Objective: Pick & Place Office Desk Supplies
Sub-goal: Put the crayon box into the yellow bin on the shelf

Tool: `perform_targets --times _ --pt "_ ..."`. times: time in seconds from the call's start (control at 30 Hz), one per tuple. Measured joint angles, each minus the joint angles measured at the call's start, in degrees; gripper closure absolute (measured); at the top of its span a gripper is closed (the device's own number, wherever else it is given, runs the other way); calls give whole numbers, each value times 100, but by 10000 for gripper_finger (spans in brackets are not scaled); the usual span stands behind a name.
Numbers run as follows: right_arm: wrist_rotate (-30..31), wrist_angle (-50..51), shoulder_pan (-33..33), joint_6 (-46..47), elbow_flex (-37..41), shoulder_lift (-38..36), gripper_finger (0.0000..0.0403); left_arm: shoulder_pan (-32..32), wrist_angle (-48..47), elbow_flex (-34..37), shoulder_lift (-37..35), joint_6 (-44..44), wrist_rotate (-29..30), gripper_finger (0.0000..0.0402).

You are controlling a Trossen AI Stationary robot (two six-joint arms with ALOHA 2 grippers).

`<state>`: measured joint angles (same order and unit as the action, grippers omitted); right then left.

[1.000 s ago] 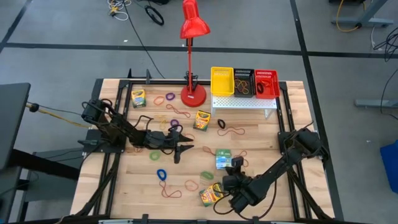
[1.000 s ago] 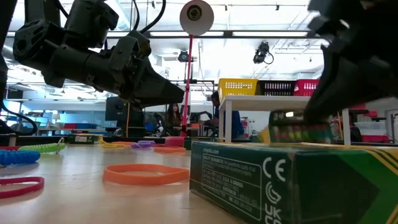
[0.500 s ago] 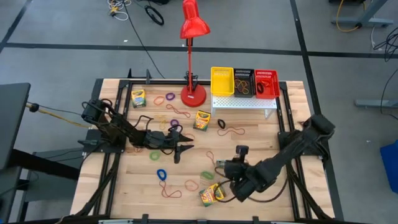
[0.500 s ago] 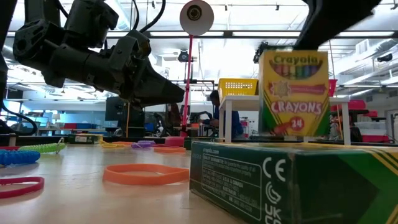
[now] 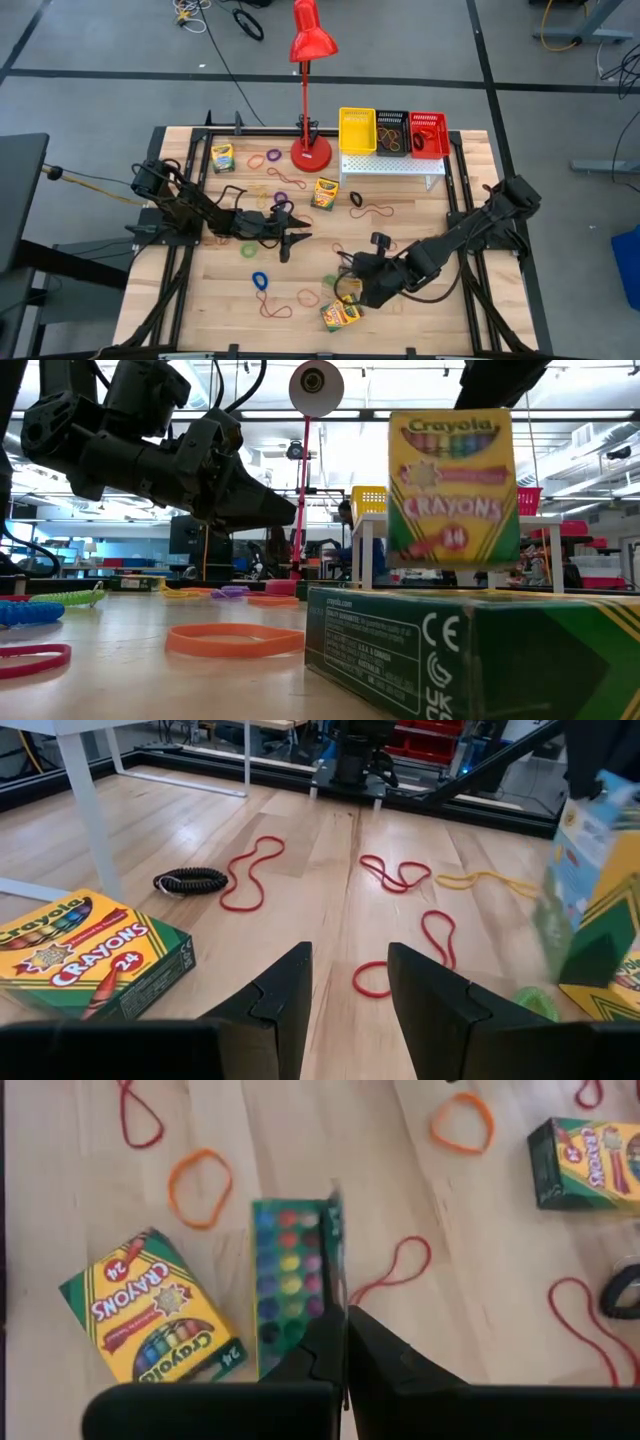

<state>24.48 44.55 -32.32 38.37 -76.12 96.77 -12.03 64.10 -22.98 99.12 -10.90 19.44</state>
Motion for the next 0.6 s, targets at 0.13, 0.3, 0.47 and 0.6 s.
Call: perform_targets --times 0.13,0.3,0.47,0.6 --pt "-220 -274 81 -1 141 0 394 0 -11 0 0 0 0 261" --pt "-410 -562 186 -2 427 7 394 0 -11 0 1 0 0 261" --pt "-471 -635 237 -88 463 9 394 0 -13 0 1 -20 0 261" --pt "-602 -714 243 -141 463 9 394 0 -11 0 -1 -13 0 261"
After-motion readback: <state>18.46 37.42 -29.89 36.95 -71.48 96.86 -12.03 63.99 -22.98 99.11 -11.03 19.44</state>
